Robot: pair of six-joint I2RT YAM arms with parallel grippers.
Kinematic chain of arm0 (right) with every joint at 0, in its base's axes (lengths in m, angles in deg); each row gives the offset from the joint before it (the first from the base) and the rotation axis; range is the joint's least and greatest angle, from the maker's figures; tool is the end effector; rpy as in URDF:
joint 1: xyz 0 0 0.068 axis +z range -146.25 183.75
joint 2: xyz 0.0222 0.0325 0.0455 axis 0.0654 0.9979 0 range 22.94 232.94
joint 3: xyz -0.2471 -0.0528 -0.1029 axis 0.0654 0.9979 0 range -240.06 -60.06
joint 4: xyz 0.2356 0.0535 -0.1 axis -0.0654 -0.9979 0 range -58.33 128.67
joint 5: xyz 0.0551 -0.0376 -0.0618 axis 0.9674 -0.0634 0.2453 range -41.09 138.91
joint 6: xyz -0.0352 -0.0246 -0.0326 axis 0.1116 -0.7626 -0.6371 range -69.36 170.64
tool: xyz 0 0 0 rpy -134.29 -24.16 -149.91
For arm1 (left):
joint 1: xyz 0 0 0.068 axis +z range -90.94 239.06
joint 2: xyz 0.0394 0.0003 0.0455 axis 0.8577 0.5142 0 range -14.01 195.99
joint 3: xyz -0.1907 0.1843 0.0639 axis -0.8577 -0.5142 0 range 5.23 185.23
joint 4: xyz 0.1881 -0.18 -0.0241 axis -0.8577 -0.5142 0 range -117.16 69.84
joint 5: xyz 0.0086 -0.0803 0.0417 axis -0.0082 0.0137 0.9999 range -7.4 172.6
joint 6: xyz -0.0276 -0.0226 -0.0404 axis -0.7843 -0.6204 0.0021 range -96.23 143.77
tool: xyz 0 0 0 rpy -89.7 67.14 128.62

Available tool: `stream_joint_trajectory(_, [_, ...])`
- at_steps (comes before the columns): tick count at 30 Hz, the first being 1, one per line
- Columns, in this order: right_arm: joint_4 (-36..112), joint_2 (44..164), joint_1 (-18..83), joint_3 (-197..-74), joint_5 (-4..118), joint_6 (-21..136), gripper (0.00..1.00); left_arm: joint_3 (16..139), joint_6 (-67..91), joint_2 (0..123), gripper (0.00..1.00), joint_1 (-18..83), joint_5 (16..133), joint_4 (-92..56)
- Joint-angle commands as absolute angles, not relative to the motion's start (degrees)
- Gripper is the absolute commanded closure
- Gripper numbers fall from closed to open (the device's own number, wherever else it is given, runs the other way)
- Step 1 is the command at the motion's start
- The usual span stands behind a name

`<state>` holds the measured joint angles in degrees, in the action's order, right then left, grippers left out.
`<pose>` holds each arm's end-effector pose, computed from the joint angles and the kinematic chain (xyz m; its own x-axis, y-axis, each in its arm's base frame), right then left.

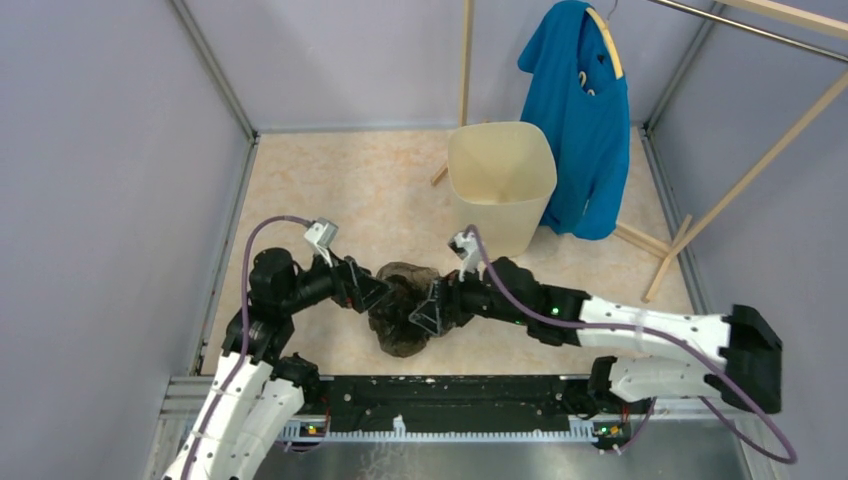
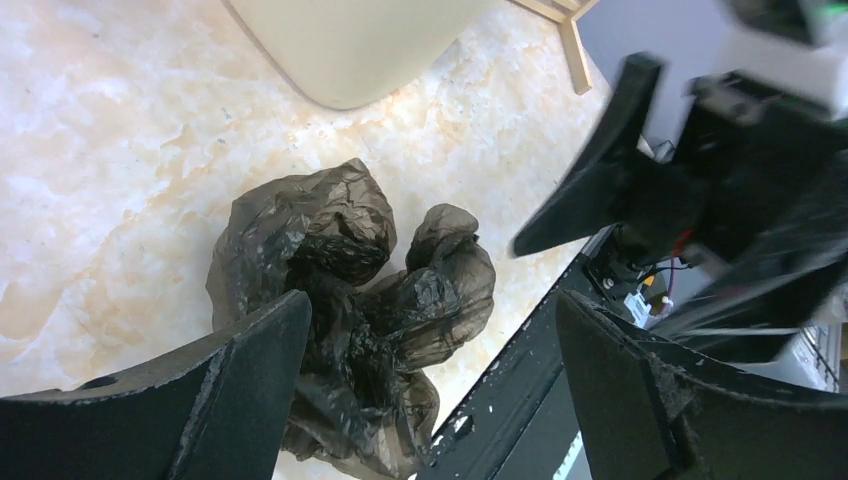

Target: Put the trash bags into the trash bin

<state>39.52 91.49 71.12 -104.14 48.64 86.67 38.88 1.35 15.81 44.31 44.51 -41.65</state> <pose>0.1048 0.2508 0.2685 -0.6667 -0.0704 -0.7419 -0.6543 0.5320 0.5375 0.1188 -0.0540 0.2901 -0.5645 -0.1618 -0.8094 0.5988 0.5948 -0.5364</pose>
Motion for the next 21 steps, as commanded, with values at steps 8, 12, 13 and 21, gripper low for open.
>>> stream_joint_trajectory(8, [33.39, 78.05, 70.71, -95.02, 32.24, 87.73, 0.03, 43.48, -0.38, 28.85, 0.02, 39.97, 57.62, -47.10])
stream_joint_trajectory(12, [37.09, 83.24, 70.63, -94.64, 33.71, 89.05, 0.03, 44.13, 0.17, 36.57, 0.02, 39.49, 57.44, -45.60])
stream_joint_trajectory(13, [38.05, 84.96, 70.63, -94.33, 34.17, 89.46, 0.07, 44.09, 0.55, 39.40, 0.02, 39.33, 57.20, -44.78])
stream_joint_trajectory(21, [45.35, 95.21, 70.63, -93.36, 40.36, 88.65, 0.77, 48.19, 0.38, 53.47, 0.41, 38.64, 58.52, -41.51])
